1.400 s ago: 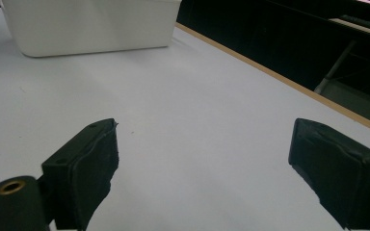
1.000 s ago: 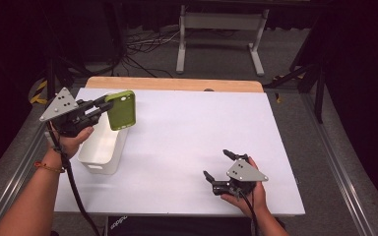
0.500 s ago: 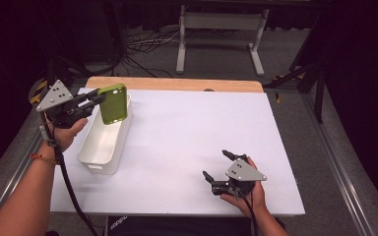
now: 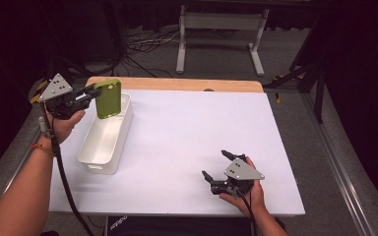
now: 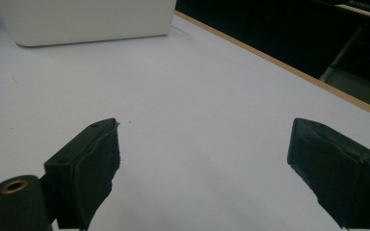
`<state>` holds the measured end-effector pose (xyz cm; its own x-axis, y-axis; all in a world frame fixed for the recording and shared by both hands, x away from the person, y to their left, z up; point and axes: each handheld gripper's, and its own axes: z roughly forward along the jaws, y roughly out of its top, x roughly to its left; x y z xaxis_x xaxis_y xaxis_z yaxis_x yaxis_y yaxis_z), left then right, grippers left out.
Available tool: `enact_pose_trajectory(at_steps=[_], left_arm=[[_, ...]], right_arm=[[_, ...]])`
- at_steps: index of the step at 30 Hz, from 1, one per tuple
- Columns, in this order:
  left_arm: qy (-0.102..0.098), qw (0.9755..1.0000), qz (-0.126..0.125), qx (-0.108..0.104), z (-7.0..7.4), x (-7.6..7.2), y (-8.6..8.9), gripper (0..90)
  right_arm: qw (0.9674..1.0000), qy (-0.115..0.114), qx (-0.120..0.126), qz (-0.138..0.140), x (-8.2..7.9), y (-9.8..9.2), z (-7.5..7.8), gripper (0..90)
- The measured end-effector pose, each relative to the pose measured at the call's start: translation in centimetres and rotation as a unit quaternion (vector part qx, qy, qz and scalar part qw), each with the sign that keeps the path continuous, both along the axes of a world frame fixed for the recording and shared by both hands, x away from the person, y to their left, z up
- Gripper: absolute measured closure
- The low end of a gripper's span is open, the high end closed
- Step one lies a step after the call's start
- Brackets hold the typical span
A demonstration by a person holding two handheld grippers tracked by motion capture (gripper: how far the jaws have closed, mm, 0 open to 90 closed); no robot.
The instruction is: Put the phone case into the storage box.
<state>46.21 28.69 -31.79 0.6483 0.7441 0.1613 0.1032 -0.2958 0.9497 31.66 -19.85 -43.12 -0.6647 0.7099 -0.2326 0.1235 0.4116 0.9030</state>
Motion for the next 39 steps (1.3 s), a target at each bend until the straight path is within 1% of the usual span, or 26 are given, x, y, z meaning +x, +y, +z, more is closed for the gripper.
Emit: enact_pose_trajectory(at_steps=[4,5,7,8,9,11,13,14,15,16,19,24,25,28,29,30,31,33,35,36,37,38,39], left_arm=[[0.007,1.0000,0.005,0.004,-0.8,1.1,-0.1,77.7],[0.011,0.9999,0.005,0.004,-1.0,1.5,-0.2,77.7],[0.011,0.9999,0.004,0.006,-1.3,2.0,-0.1,77.7],[0.012,0.9999,0.004,0.002,-1.6,2.3,-0.1,77.7],[0.017,0.9998,0.004,0.004,-1.8,2.6,-0.1,77.7],[0.020,0.9998,0.004,0.008,-2.3,3.3,0.0,77.7],[0.024,0.9997,0.003,0.006,-3.0,4.2,0.1,77.7],[0.024,0.9997,0.003,0.006,-3.0,4.2,0.1,77.7],[0.029,0.9996,0.000,0.006,-3.5,4.9,0.2,77.7],[0.029,0.9996,0.000,0.006,-3.5,4.9,0.2,77.7],[0.034,0.9994,-0.008,0.007,-4.3,5.8,0.2,77.7],[0.038,0.9991,-0.018,0.012,-5.2,7.0,-0.3,77.7],[0.038,0.9991,-0.018,0.012,-5.2,7.0,-0.3,77.7],[0.042,0.9988,-0.018,0.017,-5.9,7.8,-0.6,77.7],[0.040,0.9989,-0.016,0.017,-6.0,8.0,-0.6,77.7],[0.045,0.9987,-0.018,0.012,-6.1,8.2,-0.5,77.7],[0.046,0.9988,-0.017,0.011,-6.2,8.3,-0.4,77.7],[0.045,0.9989,-0.007,-0.001,-6.4,8.6,-0.1,77.8],[0.045,0.9990,-0.003,-0.004,-6.6,8.7,0.1,77.7],[0.042,0.9991,0.001,0.001,-6.6,8.8,0.2,77.6],[0.042,0.9991,0.001,0.001,-6.6,8.8,0.2,77.2],[0.040,0.9991,0.008,0.008,-6.6,8.8,0.1,77.2],[0.040,0.9991,0.011,0.011,-6.7,8.8,0.1,75.2]], right_arm=[[1.0000,0.002,-0.002,0.000,0.1,0.1,-0.1,11.9],[1.0000,0.003,-0.005,-0.001,0.1,0.1,-0.1,11.9],[1.0000,0.003,-0.007,0.000,0.2,0.2,-0.2,11.9],[1.0000,0.004,-0.007,-0.001,0.2,0.2,-0.2,11.9],[1.0000,0.005,-0.008,-0.003,0.3,0.2,-0.2,11.9],[0.9999,0.006,-0.009,-0.003,0.3,0.2,-0.3,11.9],[0.9999,0.008,-0.010,-0.004,0.5,0.2,-0.4,11.9],[0.9999,0.008,-0.011,-0.005,0.5,0.3,-0.4,11.9],[0.9999,0.008,-0.012,-0.006,0.5,0.3,-0.4,11.9],[0.9999,0.008,-0.012,-0.006,0.5,0.3,-0.4,11.9],[0.9998,0.009,-0.013,-0.013,0.6,0.2,-0.4,11.9],[0.9997,0.011,-0.010,-0.022,0.5,0.0,-0.3,11.9],[0.9997,0.011,-0.010,-0.022,0.5,0.0,-0.3,11.9],[0.9996,0.012,-0.011,-0.023,0.4,0.1,-0.4,12.0],[0.9996,0.013,-0.012,-0.022,0.4,0.1,-0.4,12.1],[0.9996,0.014,-0.013,-0.022,0.3,0.1,-0.4,12.1],[0.9995,0.015,-0.014,-0.022,0.3,0.1,-0.5,12.0],[0.9995,0.017,-0.015,-0.021,0.3,0.1,-0.6,12.1],[0.9995,0.018,-0.015,-0.020,0.3,0.1,-0.6,12.2],[0.9995,0.019,-0.015,-0.020,0.3,0.1,-0.6,12.2],[0.9995,0.019,-0.015,-0.020,0.3,0.1,-0.6,12.2],[0.9995,0.019,-0.015,-0.019,0.3,0.1,-0.6,12.2],[0.9996,0.018,-0.016,-0.018,0.2,0.1,-0.6,12.3]])
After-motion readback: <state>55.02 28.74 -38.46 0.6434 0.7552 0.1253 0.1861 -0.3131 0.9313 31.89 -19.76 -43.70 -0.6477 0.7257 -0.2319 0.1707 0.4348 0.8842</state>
